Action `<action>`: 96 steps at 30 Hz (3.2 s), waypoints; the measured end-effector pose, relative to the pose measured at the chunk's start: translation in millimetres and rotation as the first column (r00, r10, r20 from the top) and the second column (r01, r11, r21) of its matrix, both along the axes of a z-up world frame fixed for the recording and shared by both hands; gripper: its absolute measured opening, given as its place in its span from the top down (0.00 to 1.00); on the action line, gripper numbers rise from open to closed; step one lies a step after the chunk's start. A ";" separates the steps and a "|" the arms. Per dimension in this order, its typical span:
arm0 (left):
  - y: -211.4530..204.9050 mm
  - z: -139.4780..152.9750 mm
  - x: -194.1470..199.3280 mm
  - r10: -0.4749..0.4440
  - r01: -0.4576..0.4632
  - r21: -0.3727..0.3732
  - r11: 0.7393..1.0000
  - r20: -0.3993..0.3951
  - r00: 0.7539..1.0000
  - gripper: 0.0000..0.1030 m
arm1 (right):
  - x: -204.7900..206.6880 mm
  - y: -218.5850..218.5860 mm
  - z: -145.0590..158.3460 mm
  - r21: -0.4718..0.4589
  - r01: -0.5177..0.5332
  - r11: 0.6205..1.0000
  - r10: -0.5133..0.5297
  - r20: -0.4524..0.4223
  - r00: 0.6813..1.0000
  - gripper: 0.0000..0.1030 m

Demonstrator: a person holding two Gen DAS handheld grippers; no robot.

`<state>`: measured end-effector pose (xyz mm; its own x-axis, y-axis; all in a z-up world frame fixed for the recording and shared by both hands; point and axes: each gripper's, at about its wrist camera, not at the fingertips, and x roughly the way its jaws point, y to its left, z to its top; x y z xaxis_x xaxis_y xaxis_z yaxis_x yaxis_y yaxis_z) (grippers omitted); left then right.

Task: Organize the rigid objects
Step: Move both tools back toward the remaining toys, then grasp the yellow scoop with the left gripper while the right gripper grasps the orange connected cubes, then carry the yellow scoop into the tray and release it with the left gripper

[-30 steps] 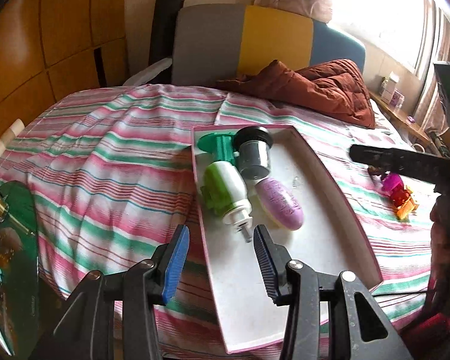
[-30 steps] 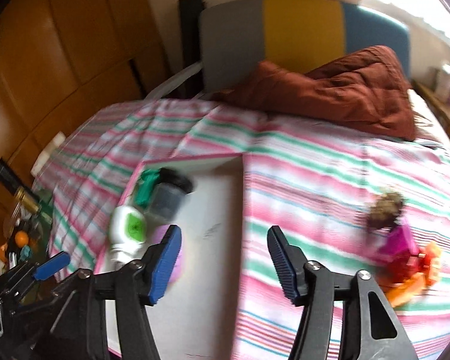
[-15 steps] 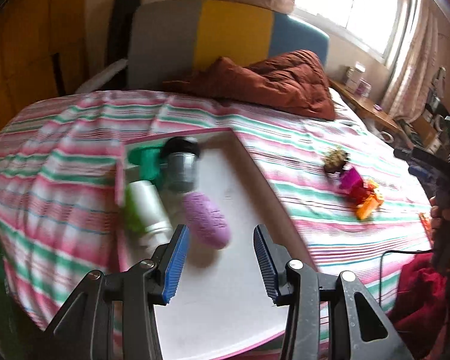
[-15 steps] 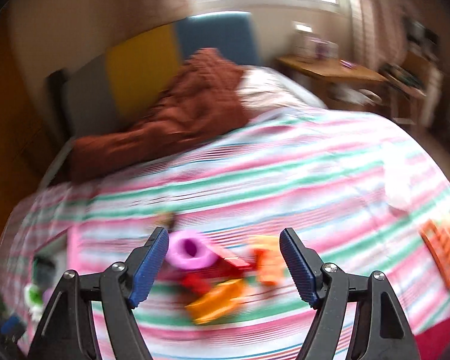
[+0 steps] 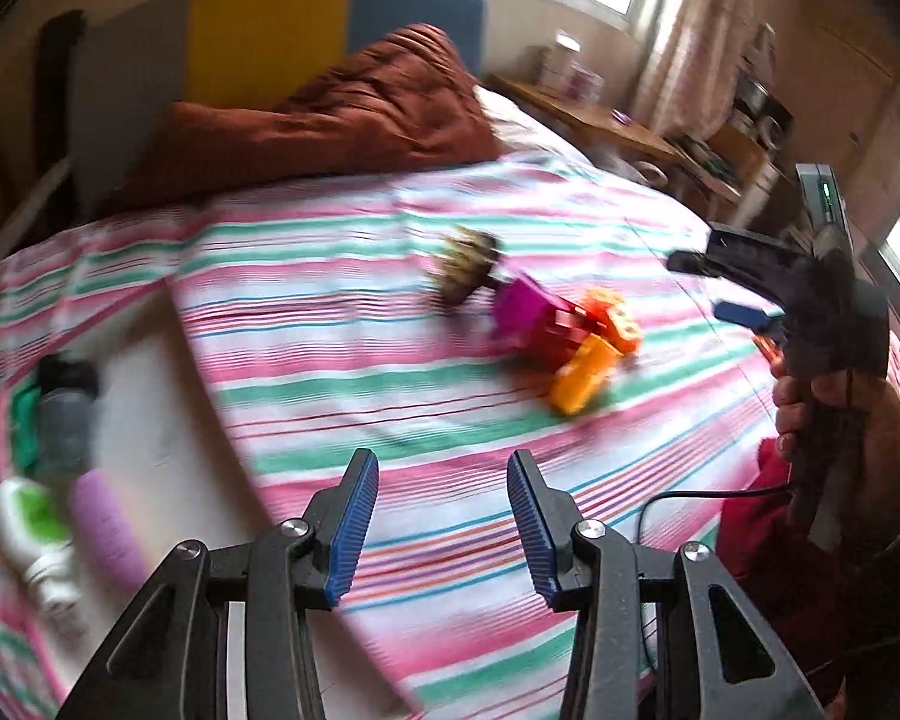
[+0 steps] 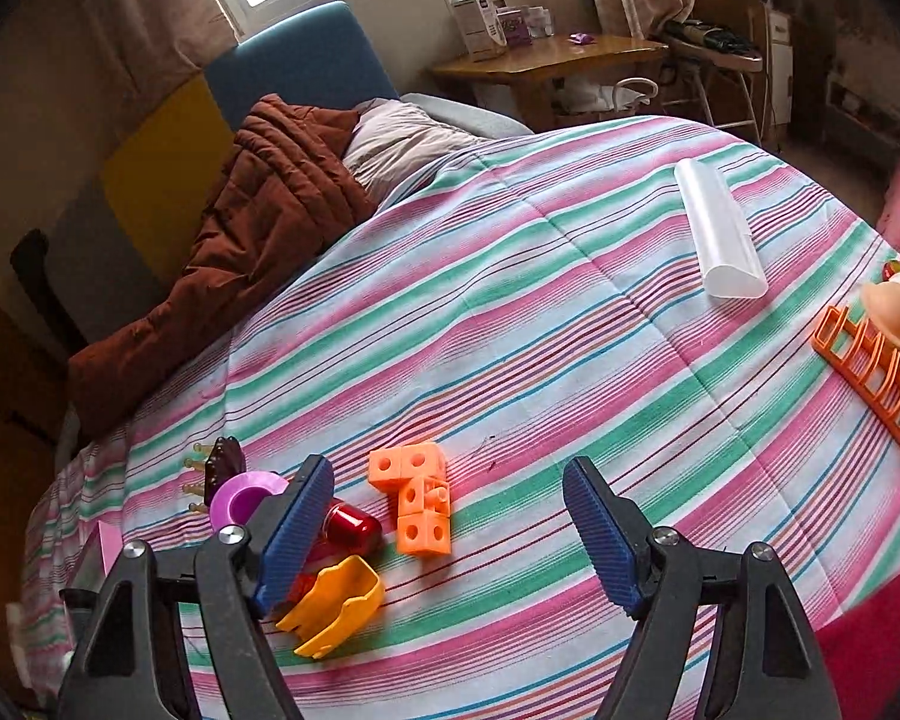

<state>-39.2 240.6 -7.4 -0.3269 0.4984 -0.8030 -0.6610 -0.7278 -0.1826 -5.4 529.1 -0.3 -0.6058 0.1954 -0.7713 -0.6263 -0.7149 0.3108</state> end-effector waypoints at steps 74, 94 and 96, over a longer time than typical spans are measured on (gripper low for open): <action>44.8 -74.8 5.2 -0.070 0.047 0.150 0.987 0.153 0.986 0.74 | -53.8 -20.5 -63.8 0.042 -0.223 0.974 0.199 0.312 0.929 0.80; 35.4 -37.2 32.1 -0.040 0.040 0.055 0.998 -0.005 0.999 0.76 | -65.2 -31.0 -66.5 0.129 -0.278 0.952 0.219 0.347 0.912 0.80; 30.8 -29.1 33.9 -0.034 0.035 0.059 0.998 -0.024 0.999 0.76 | -65.6 -29.9 -66.8 0.126 -0.276 0.953 0.219 0.345 0.913 0.80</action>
